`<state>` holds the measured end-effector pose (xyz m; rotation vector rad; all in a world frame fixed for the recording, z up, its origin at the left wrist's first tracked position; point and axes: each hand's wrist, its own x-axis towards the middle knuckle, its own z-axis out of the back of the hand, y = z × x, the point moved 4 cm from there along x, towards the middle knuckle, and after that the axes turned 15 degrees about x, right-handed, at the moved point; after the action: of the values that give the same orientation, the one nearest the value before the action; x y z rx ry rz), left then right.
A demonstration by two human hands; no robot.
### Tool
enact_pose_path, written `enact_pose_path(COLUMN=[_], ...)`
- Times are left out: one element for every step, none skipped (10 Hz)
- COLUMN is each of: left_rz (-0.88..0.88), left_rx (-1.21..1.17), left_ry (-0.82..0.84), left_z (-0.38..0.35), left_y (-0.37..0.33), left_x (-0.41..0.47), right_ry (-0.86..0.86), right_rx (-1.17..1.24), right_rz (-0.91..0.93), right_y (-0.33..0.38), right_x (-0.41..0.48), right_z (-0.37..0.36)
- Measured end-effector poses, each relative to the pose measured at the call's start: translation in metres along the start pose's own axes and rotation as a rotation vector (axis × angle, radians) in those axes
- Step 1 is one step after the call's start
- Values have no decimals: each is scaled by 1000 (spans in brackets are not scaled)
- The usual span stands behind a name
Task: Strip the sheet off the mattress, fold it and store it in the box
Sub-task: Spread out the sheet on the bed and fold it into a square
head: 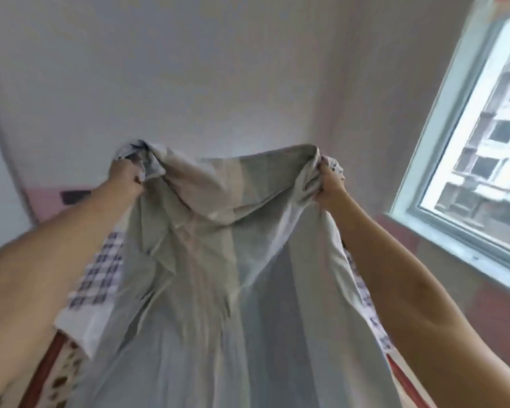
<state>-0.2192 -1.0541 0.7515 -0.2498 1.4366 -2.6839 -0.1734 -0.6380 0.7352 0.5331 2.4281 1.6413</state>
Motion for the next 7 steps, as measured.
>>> enact_pose_path(left_rz=[79,39,84,142,150,103,8], left_rx=[-597,-440,-387,-512,-628,-760,-919], left_ry=[-122,-281,-286,-279,-160,-55,-28], left_z=[22,17,9,5,-6,-4,25], left_y=[-46,-38,5,33,34,2,-58], left_x=[-3,7,3,-1,-8,2,4], right_ry=[62,54,-37,-117,-100,-79,-67], right_rx=[-69,-68,-76,-39,12,46,150], right_rz=[146,221,274,249,199,212,293], right_y=[58,52,51,46,33,33,60], right_x=[23,23,8,-13,-33,-43,-50], right_z=[-27,-6,32,60,59,38,25])
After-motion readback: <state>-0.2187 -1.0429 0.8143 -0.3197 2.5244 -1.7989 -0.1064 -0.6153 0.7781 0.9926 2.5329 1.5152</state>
